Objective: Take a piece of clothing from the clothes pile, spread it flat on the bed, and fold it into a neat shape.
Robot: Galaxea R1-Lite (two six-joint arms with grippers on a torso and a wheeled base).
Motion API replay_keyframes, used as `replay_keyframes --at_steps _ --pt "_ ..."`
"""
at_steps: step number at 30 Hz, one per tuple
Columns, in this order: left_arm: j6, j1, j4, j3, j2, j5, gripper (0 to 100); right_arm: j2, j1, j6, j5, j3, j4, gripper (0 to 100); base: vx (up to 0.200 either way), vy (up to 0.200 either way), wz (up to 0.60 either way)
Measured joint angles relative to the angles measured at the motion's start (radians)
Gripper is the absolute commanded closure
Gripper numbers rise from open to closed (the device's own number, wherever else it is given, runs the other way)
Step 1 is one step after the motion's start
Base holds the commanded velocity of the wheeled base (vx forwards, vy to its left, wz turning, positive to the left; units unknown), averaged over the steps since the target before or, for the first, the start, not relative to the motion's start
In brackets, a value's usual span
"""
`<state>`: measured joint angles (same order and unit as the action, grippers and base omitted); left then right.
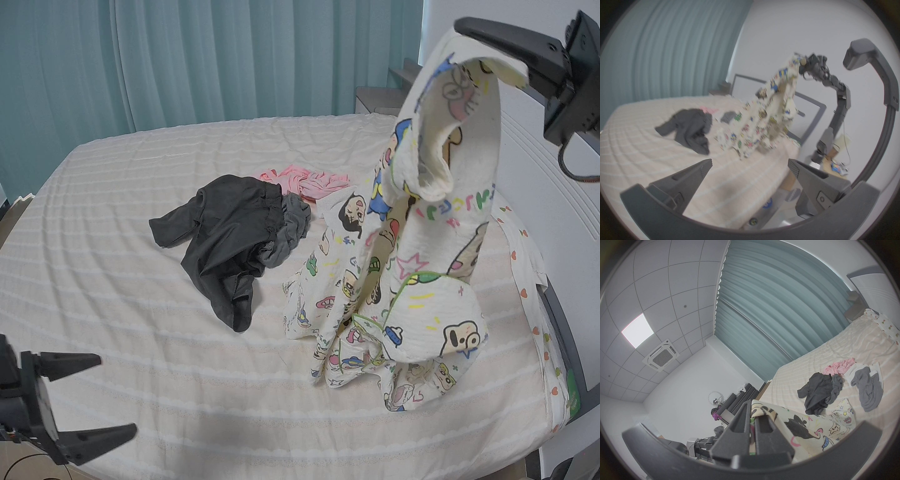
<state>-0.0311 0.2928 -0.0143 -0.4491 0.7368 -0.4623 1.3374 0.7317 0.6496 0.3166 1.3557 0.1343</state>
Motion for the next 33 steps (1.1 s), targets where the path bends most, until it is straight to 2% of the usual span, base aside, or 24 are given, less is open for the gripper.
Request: replay_keyframes --at_steps 6,8,11,13,16,22,27,33 --pt "-0.026 0.129 0.048 0.009 0.242 -0.050 0 0.073 0.023 -0.004 -0.001 0.090 -0.020 100 0.000 0.000 0.00" --pt "-0.030 0.158 0.116 0.020 0.314 -0.054 0 0.090 0.029 -0.004 -0.002 0.104 -0.023 100 0.000 0.000 0.00" --pt "-0.025 0.192 0.333 0.048 0.435 -0.040 0 0.114 0.036 -0.003 -0.002 0.118 -0.025 100 0.000 0.000 0.00" --pt "-0.016 0.201 0.410 0.058 0.474 -0.025 0 0.120 0.037 -0.003 -0.002 0.121 -0.026 100 0.000 0.000 0.00" --pt "0.047 0.233 0.573 0.075 0.560 0.037 0 0.131 0.040 -0.003 -0.002 0.124 -0.027 100 0.000 0.000 0.00" --pt "0.184 0.336 0.814 0.077 0.741 0.277 0 0.140 0.042 0.000 -0.002 0.126 -0.028 100 0.000 0.000 0.00" --pt "0.233 0.393 0.950 0.035 0.888 0.368 0 0.144 0.042 0.001 -0.003 0.124 -0.029 100 0.000 0.000 0.00" --pt "0.276 0.429 0.996 -0.072 1.030 0.449 0 0.144 0.042 0.001 -0.003 0.124 -0.029 100 0.000 0.000 0.00"
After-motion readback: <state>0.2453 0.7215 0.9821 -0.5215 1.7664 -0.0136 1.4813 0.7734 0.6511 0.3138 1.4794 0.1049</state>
